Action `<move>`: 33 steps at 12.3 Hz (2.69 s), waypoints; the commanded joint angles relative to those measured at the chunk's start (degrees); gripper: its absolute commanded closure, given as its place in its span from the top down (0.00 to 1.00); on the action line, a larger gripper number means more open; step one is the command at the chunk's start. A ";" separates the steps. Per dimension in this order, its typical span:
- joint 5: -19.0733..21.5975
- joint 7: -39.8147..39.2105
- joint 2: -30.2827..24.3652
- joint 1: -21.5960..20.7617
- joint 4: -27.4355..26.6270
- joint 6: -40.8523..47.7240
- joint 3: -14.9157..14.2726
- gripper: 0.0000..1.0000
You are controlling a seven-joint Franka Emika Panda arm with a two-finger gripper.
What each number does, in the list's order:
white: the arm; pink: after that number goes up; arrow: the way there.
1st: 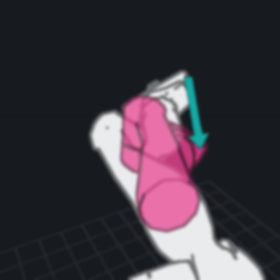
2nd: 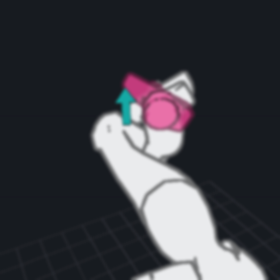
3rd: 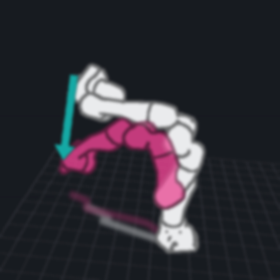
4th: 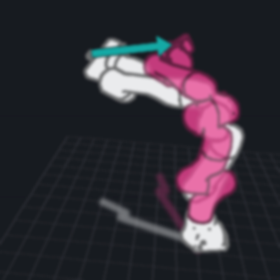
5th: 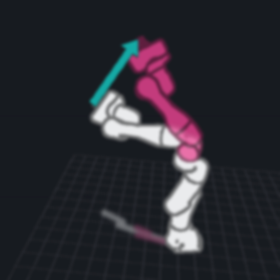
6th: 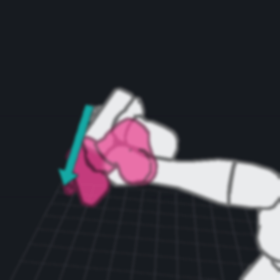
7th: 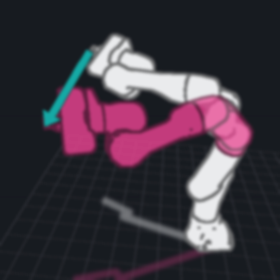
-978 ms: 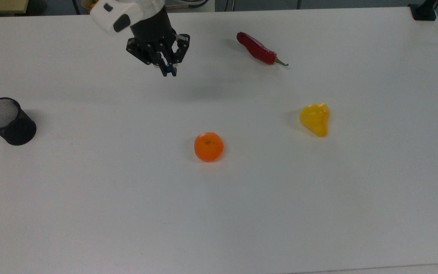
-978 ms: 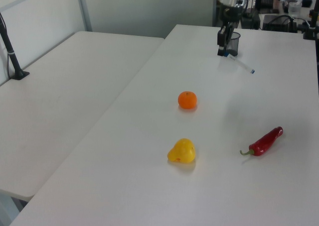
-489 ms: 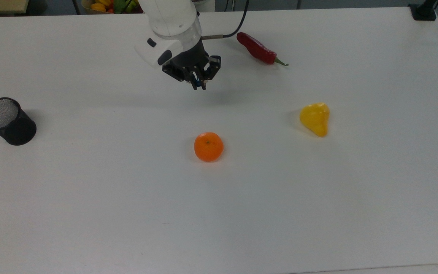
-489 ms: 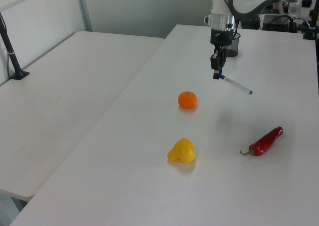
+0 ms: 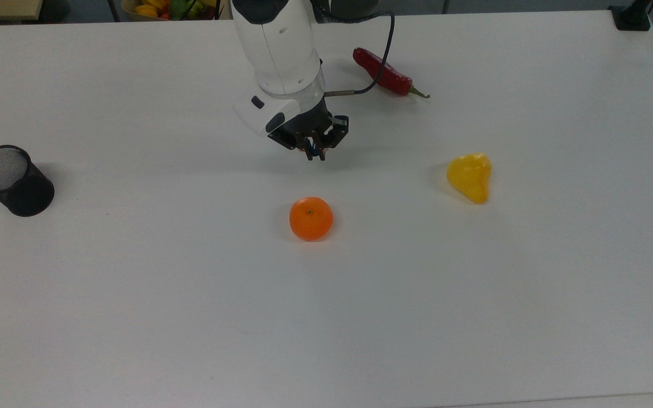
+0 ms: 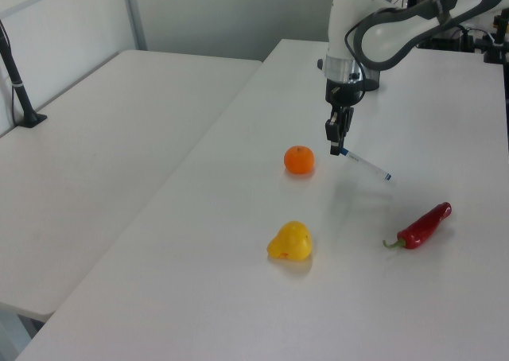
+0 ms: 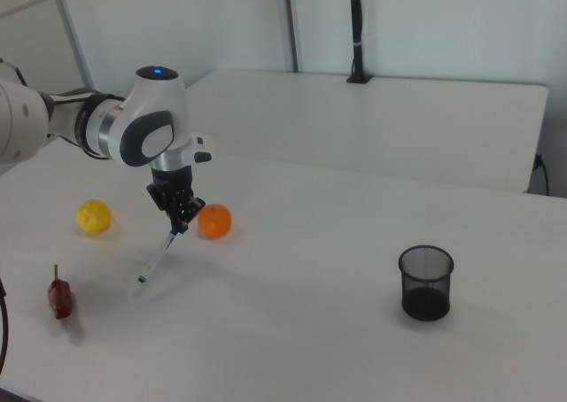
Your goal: Take marker pen
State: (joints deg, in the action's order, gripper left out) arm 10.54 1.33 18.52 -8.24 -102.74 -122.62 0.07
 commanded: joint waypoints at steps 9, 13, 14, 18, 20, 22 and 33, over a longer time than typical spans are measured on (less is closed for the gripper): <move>-2.81 1.66 2.84 -1.52 -5.71 -15.10 0.02 0.53; -2.81 1.75 1.79 -1.26 -5.10 -14.40 -0.15 1.00; -2.90 1.84 0.57 -0.91 -4.92 -14.05 0.02 1.00; -2.81 3.68 -5.84 1.02 -3.27 -5.81 -0.15 1.00; -2.90 6.05 -9.36 2.17 0.77 4.11 -0.50 1.00; -2.99 6.76 -12.17 4.01 2.98 9.49 -0.68 1.00; -4.13 6.40 -22.73 6.92 11.87 30.07 -0.59 1.00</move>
State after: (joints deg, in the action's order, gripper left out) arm 8.08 18.79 -3.19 -1.11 -90.46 -93.50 -0.09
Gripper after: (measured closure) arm 0.000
